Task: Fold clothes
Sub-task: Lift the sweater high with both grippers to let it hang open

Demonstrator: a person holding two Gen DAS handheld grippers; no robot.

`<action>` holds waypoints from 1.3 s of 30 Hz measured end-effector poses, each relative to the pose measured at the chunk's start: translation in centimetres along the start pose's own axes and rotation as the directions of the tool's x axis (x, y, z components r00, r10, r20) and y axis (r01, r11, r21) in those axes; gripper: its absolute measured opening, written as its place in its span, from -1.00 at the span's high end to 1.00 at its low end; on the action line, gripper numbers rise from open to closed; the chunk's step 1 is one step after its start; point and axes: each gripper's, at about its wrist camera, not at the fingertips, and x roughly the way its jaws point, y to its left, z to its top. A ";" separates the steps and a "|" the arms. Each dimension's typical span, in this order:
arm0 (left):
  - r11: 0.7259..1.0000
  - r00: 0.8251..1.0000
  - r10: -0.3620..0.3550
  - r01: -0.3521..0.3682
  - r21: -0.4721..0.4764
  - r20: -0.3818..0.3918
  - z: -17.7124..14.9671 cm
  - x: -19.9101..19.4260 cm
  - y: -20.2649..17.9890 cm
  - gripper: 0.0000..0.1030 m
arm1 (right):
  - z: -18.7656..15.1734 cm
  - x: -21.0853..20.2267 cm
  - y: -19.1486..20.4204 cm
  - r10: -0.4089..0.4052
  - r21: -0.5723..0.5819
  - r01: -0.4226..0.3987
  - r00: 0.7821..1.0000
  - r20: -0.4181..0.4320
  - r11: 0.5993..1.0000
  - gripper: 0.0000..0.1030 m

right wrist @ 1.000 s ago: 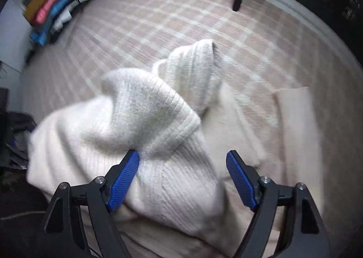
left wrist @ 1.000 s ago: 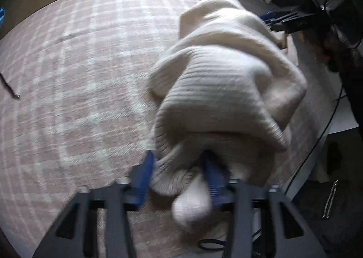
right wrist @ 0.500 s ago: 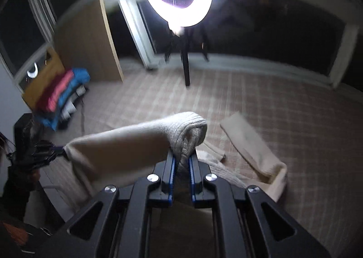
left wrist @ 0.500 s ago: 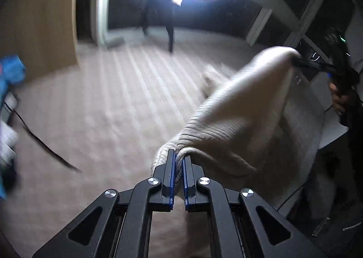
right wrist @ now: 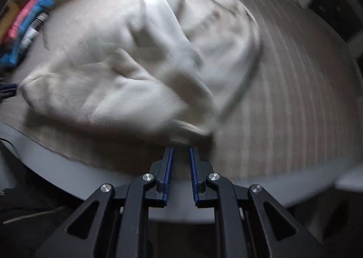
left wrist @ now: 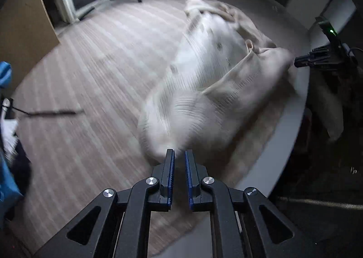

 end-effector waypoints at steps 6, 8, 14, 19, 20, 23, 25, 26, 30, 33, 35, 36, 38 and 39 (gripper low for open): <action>0.998 0.999 0.013 -0.015 0.064 0.041 0.9 -1.1 -1.1 0.65 | -0.8 -3.6 -1.0 0.036 -0.028 -0.032 0.988 0.152 0.999 0.18; 0.994 0.999 0.035 -0.040 0.106 0.042 1.4 -0.9 -2.6 0.57 | -0.3 -3.7 -0.6 0.064 -0.069 -0.053 0.984 0.167 0.996 0.12; 0.965 0.991 0.131 -0.124 0.231 -0.014 1.1 0.6 -5.7 0.44 | -0.2 -1.7 3.6 0.165 -0.266 -0.126 0.978 0.127 0.956 0.11; 0.970 0.988 0.129 -0.109 0.218 -0.079 0.6 3.2 -5.2 0.47 | -0.5 1.1 5.8 0.196 -0.368 -0.157 0.978 0.069 0.917 0.11; 0.971 0.988 0.132 -0.112 0.213 -0.079 0.5 3.4 -5.0 0.51 | -0.4 1.7 6.0 0.182 -0.387 -0.142 0.981 0.069 0.911 0.11; 0.977 0.990 0.133 -0.123 0.175 -0.048 0.6 3.3 -4.5 0.86 | 0.1 3.2 5.8 0.148 -0.405 -0.110 0.987 0.065 0.908 0.35; 0.987 0.992 0.128 -0.127 0.101 -0.001 1.1 2.2 -3.5 0.89 | 0.6 3.6 5.2 0.127 -0.387 -0.092 0.990 0.066 0.917 0.85; 0.992 0.992 0.120 -0.121 0.041 0.026 1.5 1.2 -2.7 0.89 | 0.9 3.2 4.7 0.122 -0.365 -0.083 0.989 0.084 0.927 0.86; 0.988 0.969 0.143 -0.127 -0.090 0.204 4.3 -5.1 -0.4 0.90 | 2.9 -2.5 2.1 0.120 -0.264 -0.054 0.963 0.240 0.963 0.87; 0.982 0.920 0.181 -0.153 -0.107 0.348 6.6 -10.5 0.0 0.90 | 4.7 -9.0 0.6 0.064 -0.189 0.013 0.917 0.394 0.982 0.87; 0.979 0.875 0.204 -0.184 -0.087 0.440 8.6 -15.0 -0.3 0.90 | 6.0 -13.4 -0.1 0.020 -0.135 0.050 0.880 0.474 0.990 0.87; 0.976 0.853 0.214 -0.201 -0.080 0.476 9.5 -17.1 -0.5 0.90 | 6.7 -16.4 -0.4 -0.011 -0.097 0.073 0.850 0.527 0.993 0.87; 0.969 0.799 0.229 -0.244 -0.049 0.557 10.8 -21.8 -1.3 0.90 | 7.5 -21.4 -0.6 -0.047 -0.044 0.092 0.797 0.603 0.995 0.87; 0.964 0.772 0.237 -0.262 -0.045 0.590 11.2 -23.9 -1.9 0.90 | 7.8 -24.6 -0.5 -0.078 -0.018 0.118 0.756 0.650 0.993 0.88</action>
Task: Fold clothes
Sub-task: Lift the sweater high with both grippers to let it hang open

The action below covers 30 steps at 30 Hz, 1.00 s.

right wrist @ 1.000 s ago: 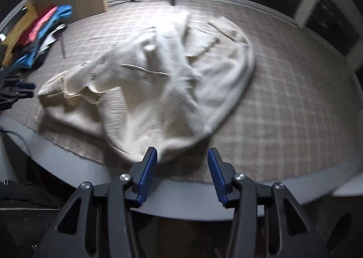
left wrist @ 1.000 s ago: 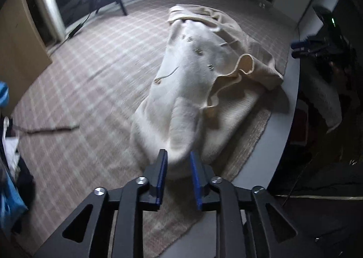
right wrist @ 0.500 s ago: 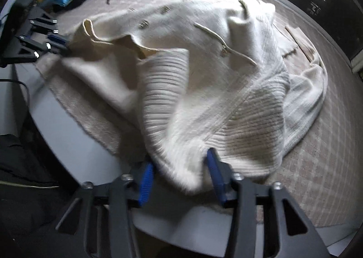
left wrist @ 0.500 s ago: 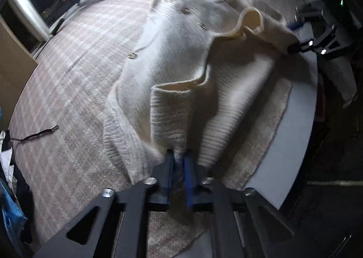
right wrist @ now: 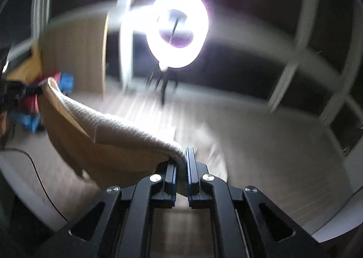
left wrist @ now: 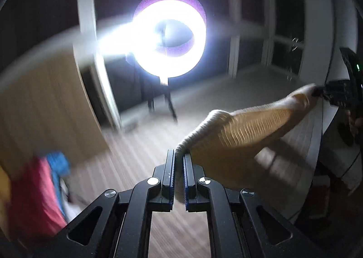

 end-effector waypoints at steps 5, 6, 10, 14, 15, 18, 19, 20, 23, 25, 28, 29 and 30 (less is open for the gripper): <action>0.998 0.980 0.067 -0.067 -0.005 0.187 6.4 -9.7 0.3 0.90 | 7.0 -9.3 -1.5 -0.075 0.013 0.074 0.976 0.202 0.997 0.88; 0.995 0.972 0.095 -0.095 -0.006 0.216 7.1 -11.7 -0.1 0.90 | 7.8 -11.3 -1.7 -0.079 0.007 0.080 0.968 0.239 0.997 0.88; 0.978 0.931 0.204 -0.205 -0.031 0.301 9.6 -17.8 -1.3 0.89 | 10.1 -18.1 -1.7 -0.076 -0.007 0.084 0.930 0.359 0.996 0.88; 0.958 0.900 0.280 -0.285 -0.038 0.334 10.4 -22.2 -2.0 0.89 | 10.8 -20.7 -0.5 -0.111 -0.040 0.137 0.914 0.389 0.990 0.87; 0.953 0.894 0.295 -0.300 -0.038 0.338 10.3 -22.9 -2.1 0.89 | 10.8 -21.0 -0.2 -0.114 -0.046 0.144 0.909 0.401 0.989 0.88; 0.945 0.894 0.319 -0.325 -0.034 0.314 10.1 -22.9 -1.2 0.89 | 11.2 -20.1 0.6 -0.111 -0.069 0.153 0.904 0.413 0.986 0.87; 0.942 0.897 0.328 -0.334 -0.032 0.295 9.9 -22.4 -0.6 0.89 | 11.4 -19.5 0.9 -0.109 -0.076 0.152 0.907 0.407 0.985 0.87; 0.939 0.899 0.334 -0.342 -0.025 0.284 9.8 -21.9 -0.2 0.89 | 11.6 -18.4 1.0 -0.099 -0.080 0.142 0.913 0.397 0.987 0.87; 0.936 0.907 0.343 -0.350 -0.016 0.244 9.5 -18.3 2.1 0.89 | 12.1 -13.6 1.4 -0.083 -0.096 0.125 0.930 0.358 0.988 0.87; 0.940 0.920 0.338 -0.340 -0.023 0.198 9.2 -14.3 4.7 0.89 | 12.5 -9.5 1.6 -0.086 -0.108 0.127 0.942 0.325 0.986 0.87; 0.942 0.936 0.333 -0.334 -0.011 0.116 8.7 -7.3 7.7 0.89 | 13.3 -1.9 1.4 -0.116 -0.130 0.153 0.961 0.251 0.980 0.87; 0.943 0.940 0.332 -0.332 -0.005 0.078 8.3 -4.3 8.7 0.89 | 13.6 1.2 1.1 -0.119 -0.124 0.149 0.968 0.219 0.981 0.87; 0.944 0.943 0.330 -0.330 0.001 0.040 8.0 -1.2 9.8 0.85 | 13.8 4.4 0.8 -0.121 -0.120 0.145 0.976 0.182 0.982 0.87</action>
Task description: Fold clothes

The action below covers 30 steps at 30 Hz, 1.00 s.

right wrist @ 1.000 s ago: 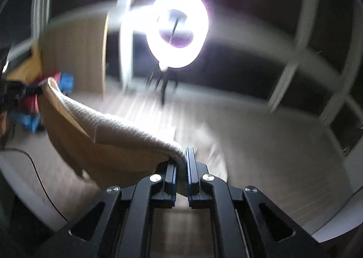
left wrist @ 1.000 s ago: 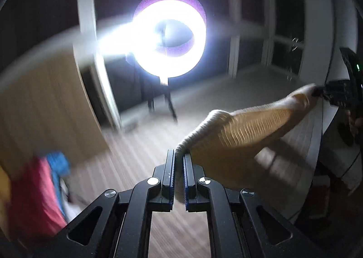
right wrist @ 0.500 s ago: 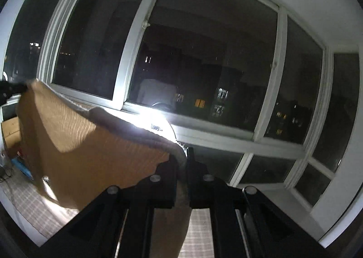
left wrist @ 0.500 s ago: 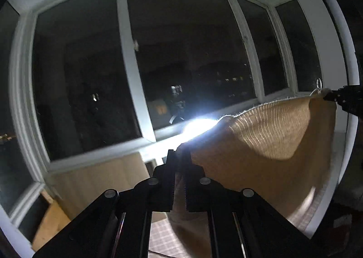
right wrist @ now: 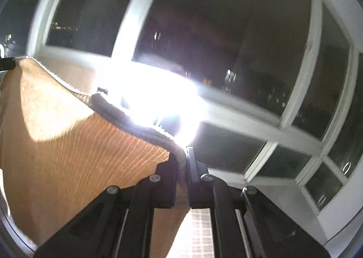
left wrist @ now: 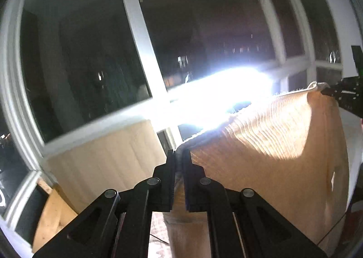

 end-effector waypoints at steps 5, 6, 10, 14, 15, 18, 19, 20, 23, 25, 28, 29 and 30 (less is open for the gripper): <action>0.998 0.935 0.003 0.016 0.053 -0.355 -7.4 17.4 -2.0 0.78 | -6.9 15.5 2.6 0.062 0.021 -0.059 0.946 -0.318 0.998 0.04; 0.998 0.920 -0.004 0.028 0.054 -0.391 -9.0 19.1 -2.2 0.78 | -9.3 17.2 3.0 0.090 0.044 -0.080 0.925 -0.370 0.996 0.04; 0.994 0.862 -0.100 0.114 -0.003 -0.497 -15.9 21.6 -2.4 0.75 | -19.0 21.9 3.4 0.243 0.197 -0.159 0.800 -0.549 0.968 0.02; 0.978 0.779 -0.183 0.208 -0.028 -0.599 -22.0 19.7 -5.1 0.61 | -26.5 23.3 3.8 0.398 0.387 -0.176 0.675 -0.622 0.905 0.02; 0.973 0.762 -0.199 0.226 -0.035 -0.617 -23.3 19.5 -5.8 0.61 | -27.6 23.4 4.4 0.422 0.414 -0.178 0.652 -0.630 0.893 0.02; 0.968 0.727 -0.223 0.246 -0.057 -0.649 -25.9 19.0 -7.3 0.46 | -28.8 23.3 5.7 0.488 0.456 -0.226 0.625 -0.609 0.860 -0.01; 0.966 0.719 -0.229 0.249 -0.065 -0.657 -26.6 19.0 -7.8 0.37 | -28.9 23.3 6.5 0.496 0.446 -0.248 0.616 -0.613 0.860 -0.06; 0.968 0.715 -0.224 0.244 -0.063 -0.662 -26.8 19.1 -8.1 0.36 | -29.2 23.0 7.3 0.490 0.427 -0.260 0.610 -0.622 0.866 -0.14; 0.972 0.708 -0.219 0.221 -0.085 -0.672 -27.7 19.4 -9.1 0.41 | -29.4 23.6 9.3 0.437 0.331 -0.286 0.596 -0.674 0.899 -0.15; 0.968 0.703 -0.243 0.219 -0.121 -0.668 -27.9 19.4 -9.4 0.96 | -29.2 23.5 10.0 0.445 0.315 -0.315 0.600 -0.665 0.895 -0.06; 0.971 0.715 -0.237 0.195 -0.138 -0.657 -27.1 18.9 -9.2 0.96 | -28.6 23.3 9.0 0.482 0.352 -0.330 0.595 -0.643 0.876 0.88; 0.975 0.726 -0.221 0.176 -0.134 -0.651 -26.5 18.4 -8.7 0.96 | -28.3 23.1 8.5 0.497 0.368 -0.335 0.592 -0.635 0.868 0.89; 0.979 0.737 -0.203 0.155 -0.130 -0.645 -25.8 18.0 -8.1 0.96 | -28.0 23.0 8.0 0.508 0.379 -0.339 0.591 -0.626 0.861 0.89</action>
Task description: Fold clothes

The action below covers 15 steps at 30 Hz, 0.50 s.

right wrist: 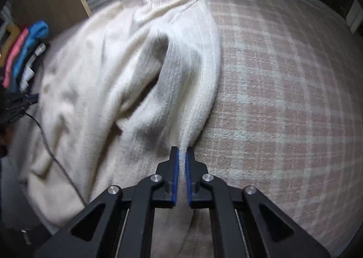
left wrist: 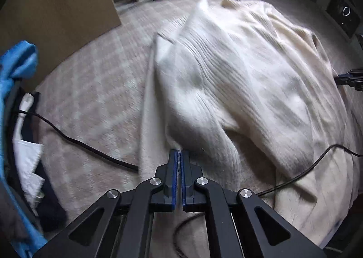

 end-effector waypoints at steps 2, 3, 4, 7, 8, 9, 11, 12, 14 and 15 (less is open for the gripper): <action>0.999 0.999 0.038 -0.038 -0.031 0.022 0.2 -1.7 1.4 0.96 | 0.4 -1.9 -0.6 -0.051 -0.019 0.052 0.998 0.039 0.998 0.89; 0.997 0.997 0.069 -0.068 -0.048 0.030 0.3 -2.4 2.2 0.96 | 0.7 -3.1 -1.1 -0.090 -0.024 0.092 0.994 0.063 0.995 0.89; 0.992 0.993 0.110 -0.107 -0.072 0.031 0.4 -3.1 3.4 0.96 | 0.7 -4.1 -1.9 -0.150 -0.013 0.152 0.985 0.083 0.988 0.89; 0.970 0.981 0.191 -0.185 -0.156 0.023 0.3 -4.7 6.5 0.97 | 1.9 -5.9 -4.6 -0.373 0.036 0.372 0.921 0.113 0.928 0.88; 0.964 0.980 0.197 -0.192 -0.186 0.009 0.2 -5.2 7.4 0.96 | 2.4 -6.4 -5.5 -0.450 0.055 0.447 0.886 0.116 0.893 0.83; 0.962 0.981 0.191 -0.185 -0.199 0.011 0.0 -5.8 7.7 0.83 | 2.9 -6.8 -6.4 -0.510 0.072 0.505 0.853 0.112 0.860 0.71; 0.966 0.985 0.173 -0.165 -0.198 0.024 0.2 -6.5 7.6 0.80 | 3.5 -6.5 -7.1 -0.474 0.089 0.469 0.879 0.054 0.879 0.60; 0.975 0.989 0.144 -0.136 -0.178 0.033 -0.1 -7.0 6.9 0.79 | 3.3 -6.8 -6.9 -0.438 0.090 0.432 0.897 0.064 0.897 0.45; 0.987 0.995 0.088 -0.080 -0.138 0.049 -0.8 -8.0 5.2 0.75 | 2.8 -7.6 -6.0 -0.387 0.077 0.381 0.918 0.087 0.921 0.25; 0.991 0.996 0.066 -0.059 -0.118 0.056 -0.9 -8.4 4.3 0.74 | 2.5 -8.1 -5.3 -0.376 0.059 0.372 0.921 0.100 0.926 0.22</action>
